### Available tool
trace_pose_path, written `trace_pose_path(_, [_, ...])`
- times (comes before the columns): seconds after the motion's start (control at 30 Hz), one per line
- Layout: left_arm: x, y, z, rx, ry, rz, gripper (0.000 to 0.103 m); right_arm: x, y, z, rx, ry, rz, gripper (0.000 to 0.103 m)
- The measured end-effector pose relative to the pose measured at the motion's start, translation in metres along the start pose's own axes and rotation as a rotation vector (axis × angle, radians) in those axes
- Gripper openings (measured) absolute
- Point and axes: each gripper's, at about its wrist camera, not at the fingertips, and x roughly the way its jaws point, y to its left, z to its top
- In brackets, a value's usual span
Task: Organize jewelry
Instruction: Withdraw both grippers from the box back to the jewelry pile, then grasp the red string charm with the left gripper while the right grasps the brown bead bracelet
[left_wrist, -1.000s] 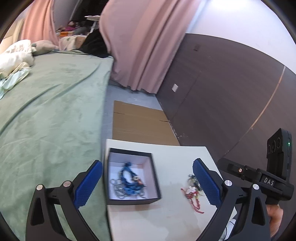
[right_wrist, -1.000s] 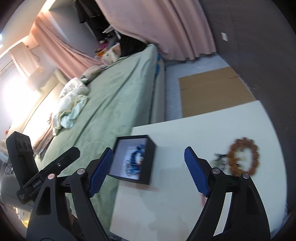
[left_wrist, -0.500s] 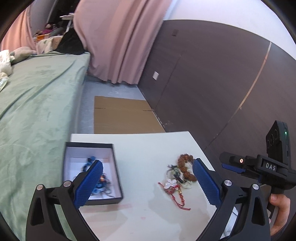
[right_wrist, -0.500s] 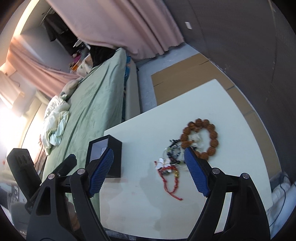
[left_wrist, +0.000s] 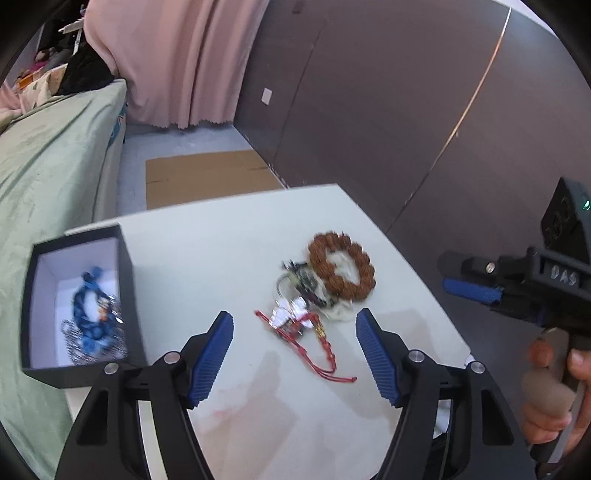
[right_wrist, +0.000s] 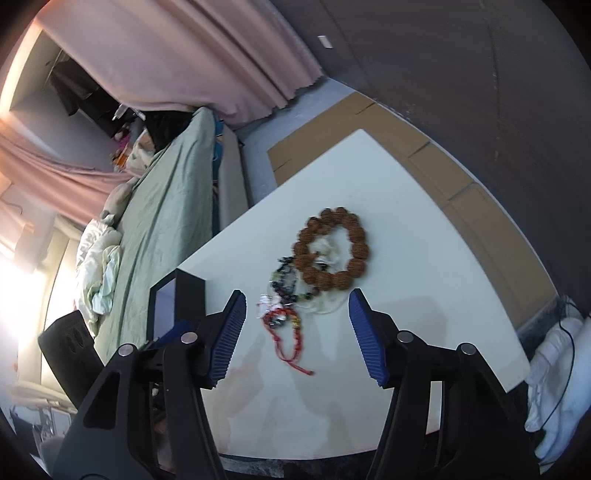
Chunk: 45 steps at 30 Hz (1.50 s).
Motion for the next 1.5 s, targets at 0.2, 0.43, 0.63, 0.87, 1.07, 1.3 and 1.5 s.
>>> trace_pose_path(0.2, [0.027, -0.014, -0.011, 0.037, 0.051, 0.025, 0.061, -0.001, -0.009, 0.004, 0.014, -0.003, -0.020, 0.059])
trace_pose_path(0.43, [0.058, -0.020, -0.023, 0.032, 0.107, 0.068, 0.061, 0.002, -0.014, 0.006, 0.013, 0.003, -0.023, 0.059])
trace_pose_path(0.63, [0.074, -0.031, -0.034, 0.067, 0.126, 0.118, 0.062, 0.004, -0.012, 0.007, 0.002, 0.008, -0.029, 0.059])
trace_pose_path(0.87, [0.075, -0.030, -0.034, 0.085, 0.129, 0.198, 0.009, 0.014, -0.008, 0.005, -0.014, 0.026, -0.066, 0.059])
trace_pose_path(1.07, [0.058, -0.017, -0.029, 0.031, 0.127, 0.111, 0.005, 0.027, -0.010, 0.003, 0.003, 0.052, -0.065, 0.056])
trace_pose_path(1.3, [0.031, -0.013, -0.017, 0.007, 0.066, 0.059, 0.005, 0.038, -0.012, 0.005, 0.039, 0.067, -0.046, 0.042])
trace_pose_path(1.5, [0.005, 0.000, -0.004, -0.029, 0.004, 0.032, 0.005, 0.055, -0.026, 0.015, 0.073, 0.041, -0.131, 0.039])
